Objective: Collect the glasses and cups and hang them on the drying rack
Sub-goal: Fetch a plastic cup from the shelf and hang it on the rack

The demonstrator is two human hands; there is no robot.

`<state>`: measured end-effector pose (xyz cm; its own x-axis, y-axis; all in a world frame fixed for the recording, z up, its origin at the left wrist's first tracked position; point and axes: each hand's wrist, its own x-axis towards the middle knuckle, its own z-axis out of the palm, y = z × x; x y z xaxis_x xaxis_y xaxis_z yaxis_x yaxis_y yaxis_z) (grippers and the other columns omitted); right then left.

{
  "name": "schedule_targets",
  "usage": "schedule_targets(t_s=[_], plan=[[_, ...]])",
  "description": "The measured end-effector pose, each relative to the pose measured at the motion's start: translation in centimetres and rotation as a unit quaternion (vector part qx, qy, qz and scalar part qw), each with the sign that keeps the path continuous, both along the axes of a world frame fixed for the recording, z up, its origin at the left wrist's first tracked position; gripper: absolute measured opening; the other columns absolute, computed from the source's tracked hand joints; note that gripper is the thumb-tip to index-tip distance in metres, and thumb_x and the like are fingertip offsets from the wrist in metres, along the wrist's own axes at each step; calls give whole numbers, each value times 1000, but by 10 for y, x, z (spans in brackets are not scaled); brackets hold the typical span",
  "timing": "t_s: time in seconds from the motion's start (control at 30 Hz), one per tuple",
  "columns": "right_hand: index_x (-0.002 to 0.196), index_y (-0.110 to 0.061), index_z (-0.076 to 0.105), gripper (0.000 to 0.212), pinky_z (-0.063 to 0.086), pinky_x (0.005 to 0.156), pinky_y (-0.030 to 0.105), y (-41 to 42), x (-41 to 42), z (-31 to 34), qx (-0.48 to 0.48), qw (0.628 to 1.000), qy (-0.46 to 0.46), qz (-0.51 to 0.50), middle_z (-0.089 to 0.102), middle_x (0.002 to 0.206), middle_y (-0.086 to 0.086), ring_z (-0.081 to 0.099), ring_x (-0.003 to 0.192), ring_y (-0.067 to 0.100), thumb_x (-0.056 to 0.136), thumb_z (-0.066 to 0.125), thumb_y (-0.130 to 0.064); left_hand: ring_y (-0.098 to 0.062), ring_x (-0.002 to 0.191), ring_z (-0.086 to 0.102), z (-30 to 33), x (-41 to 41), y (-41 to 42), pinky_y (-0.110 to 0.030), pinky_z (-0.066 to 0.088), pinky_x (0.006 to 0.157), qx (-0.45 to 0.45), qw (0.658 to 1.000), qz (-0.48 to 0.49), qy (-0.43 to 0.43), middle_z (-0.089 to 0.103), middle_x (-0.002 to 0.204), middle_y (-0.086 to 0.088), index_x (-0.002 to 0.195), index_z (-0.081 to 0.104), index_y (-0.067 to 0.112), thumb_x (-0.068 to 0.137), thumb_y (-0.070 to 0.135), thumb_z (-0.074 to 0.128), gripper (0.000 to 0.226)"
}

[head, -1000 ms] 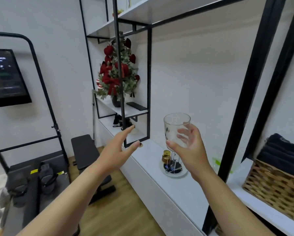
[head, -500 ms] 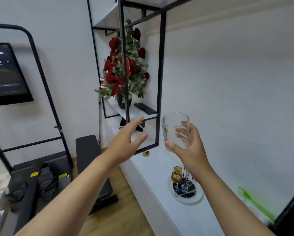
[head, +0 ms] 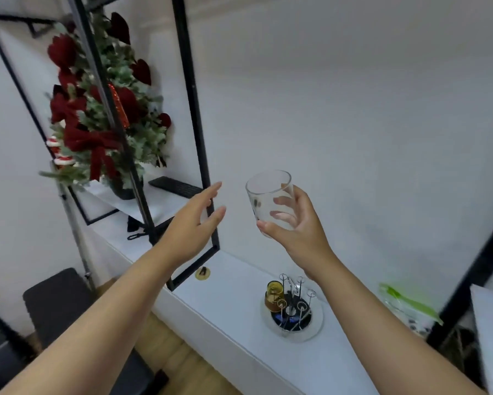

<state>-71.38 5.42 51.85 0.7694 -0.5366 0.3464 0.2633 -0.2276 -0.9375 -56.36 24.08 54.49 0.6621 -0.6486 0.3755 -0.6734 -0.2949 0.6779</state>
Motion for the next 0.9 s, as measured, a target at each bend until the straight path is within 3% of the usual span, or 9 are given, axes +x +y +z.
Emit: schedule_targets(t_s=[0.17,0.37,0.47,0.63,0.77,0.9], plan=[[137,-54,38,86,56,101,37,1,23,-18,25,996,7,-88,57,138,-16,64,120,6,74,93,-32,-2,134,45,-16,62,-35,-34,36,112,22,997,-71,-1,47,150,18,155,33,45,103,48,51,55],[140,-38,44,89,55,100,34,-22,33,-46,39,986,38,-160,58,139,-17,64,121,11,66,94,-35,-5,136,46,-51,92,-89,-34,39,110,31,988,-144,33,46,152,18,155,32,48,102,51,52,57],[139,-43,47,84,53,98,30,-43,37,-64,40,983,44,-172,54,142,-20,64,123,9,70,95,-30,-5,135,47,-70,97,-115,-32,39,108,32,987,-153,37,44,154,17,155,30,48,102,49,52,58],[131,-58,49,81,56,103,41,-75,44,-109,46,981,92,-167,59,136,-13,63,124,7,69,95,-34,-6,132,50,-116,103,-151,-30,41,103,50,985,-154,58,41,156,16,155,28,50,103,46,53,58],[132,-59,53,81,57,103,46,-94,51,-150,53,975,137,-164,61,132,-13,63,124,9,69,97,-32,-5,130,50,-158,117,-180,-32,43,105,85,979,-164,83,40,157,16,155,28,51,103,45,54,58],[129,-63,54,82,58,101,48,-103,61,-193,66,966,177,-174,59,131,-12,64,123,14,63,96,-42,-6,131,50,-209,133,-202,-36,44,107,126,967,-196,102,38,157,17,154,26,53,103,45,54,59]])
